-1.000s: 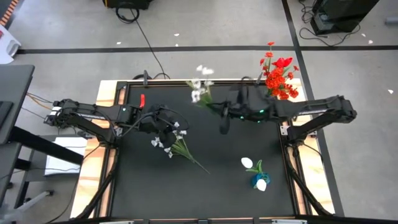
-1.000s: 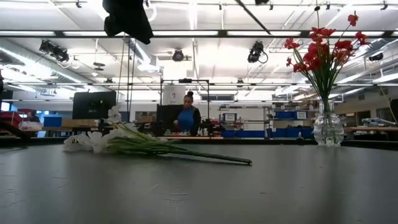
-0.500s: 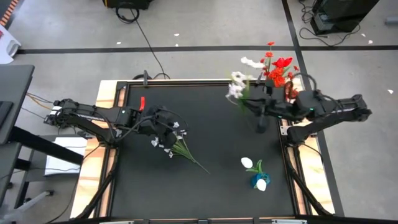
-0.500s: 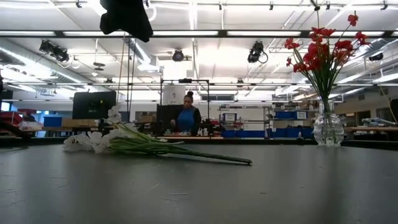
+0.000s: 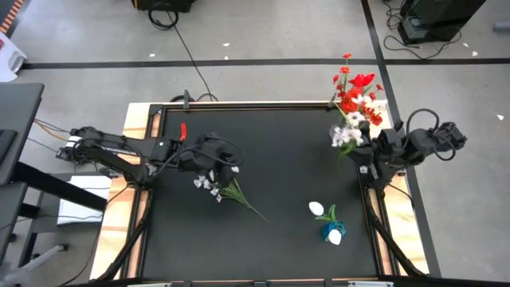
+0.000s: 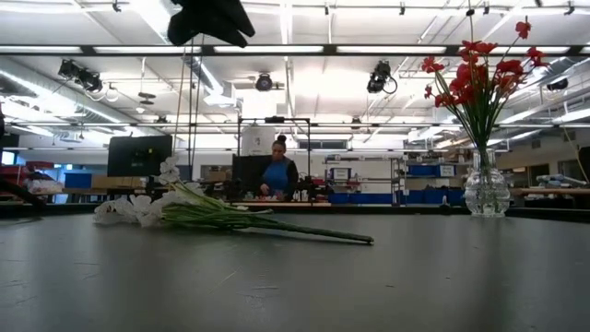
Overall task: Sort flowers into vase by color
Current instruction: Put the right white flowers into the blue vase
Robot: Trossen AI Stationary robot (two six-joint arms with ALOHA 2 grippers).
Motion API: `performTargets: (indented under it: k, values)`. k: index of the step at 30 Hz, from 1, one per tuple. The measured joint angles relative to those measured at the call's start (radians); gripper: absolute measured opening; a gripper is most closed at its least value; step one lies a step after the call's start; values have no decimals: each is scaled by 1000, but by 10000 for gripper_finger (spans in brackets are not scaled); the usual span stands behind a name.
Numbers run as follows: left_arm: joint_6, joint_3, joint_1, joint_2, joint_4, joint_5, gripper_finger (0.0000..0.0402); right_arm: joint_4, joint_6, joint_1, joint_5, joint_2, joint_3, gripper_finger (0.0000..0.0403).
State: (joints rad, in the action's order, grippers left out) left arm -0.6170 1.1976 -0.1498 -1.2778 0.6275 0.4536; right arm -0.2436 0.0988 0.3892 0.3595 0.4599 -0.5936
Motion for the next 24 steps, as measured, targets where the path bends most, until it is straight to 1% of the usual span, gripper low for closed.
performTargets:
  k: [4,9,12,17,20,24]
  values:
    - [-6,0,-6,-30,-38,0,116,-11,42,31,-84,-67,67,12]
    - [-77,0,-30,-90,-78,-1,116,-25,110,70,-192,-120,129,12]
    - [-129,0,-46,-132,-97,-1,116,-49,118,103,-217,-127,167,12]
    - [-158,0,-69,-210,-110,2,116,-145,115,165,-292,-128,230,12]
    - [-211,0,-79,-263,-133,1,116,-193,125,201,-328,-126,275,12]
    - [-259,0,-96,-310,-193,-2,116,-293,126,253,-313,-121,356,12]
